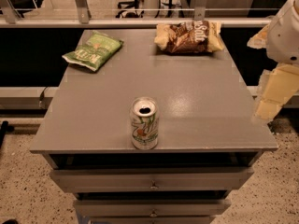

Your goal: Move brown chip bag near 7up can

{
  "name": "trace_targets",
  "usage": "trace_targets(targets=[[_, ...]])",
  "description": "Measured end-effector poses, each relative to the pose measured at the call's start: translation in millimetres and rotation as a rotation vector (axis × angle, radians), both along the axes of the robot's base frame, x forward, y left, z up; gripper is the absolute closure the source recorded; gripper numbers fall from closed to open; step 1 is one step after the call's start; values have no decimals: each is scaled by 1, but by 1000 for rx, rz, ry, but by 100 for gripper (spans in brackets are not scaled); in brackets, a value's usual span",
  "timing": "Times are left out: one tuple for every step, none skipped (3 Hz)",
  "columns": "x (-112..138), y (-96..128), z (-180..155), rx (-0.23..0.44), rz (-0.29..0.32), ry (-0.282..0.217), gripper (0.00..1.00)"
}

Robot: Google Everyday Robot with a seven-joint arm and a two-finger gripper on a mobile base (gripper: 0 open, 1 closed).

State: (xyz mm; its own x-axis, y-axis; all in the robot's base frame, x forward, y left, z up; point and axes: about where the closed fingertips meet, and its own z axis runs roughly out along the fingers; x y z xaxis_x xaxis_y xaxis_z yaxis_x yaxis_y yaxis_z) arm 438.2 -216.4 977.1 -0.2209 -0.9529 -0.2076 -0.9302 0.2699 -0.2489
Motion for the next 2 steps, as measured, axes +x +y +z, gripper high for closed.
trace_targets(targets=[[0,0,0,0,0,0,0],[22,4,-10,45,17,-22,0]])
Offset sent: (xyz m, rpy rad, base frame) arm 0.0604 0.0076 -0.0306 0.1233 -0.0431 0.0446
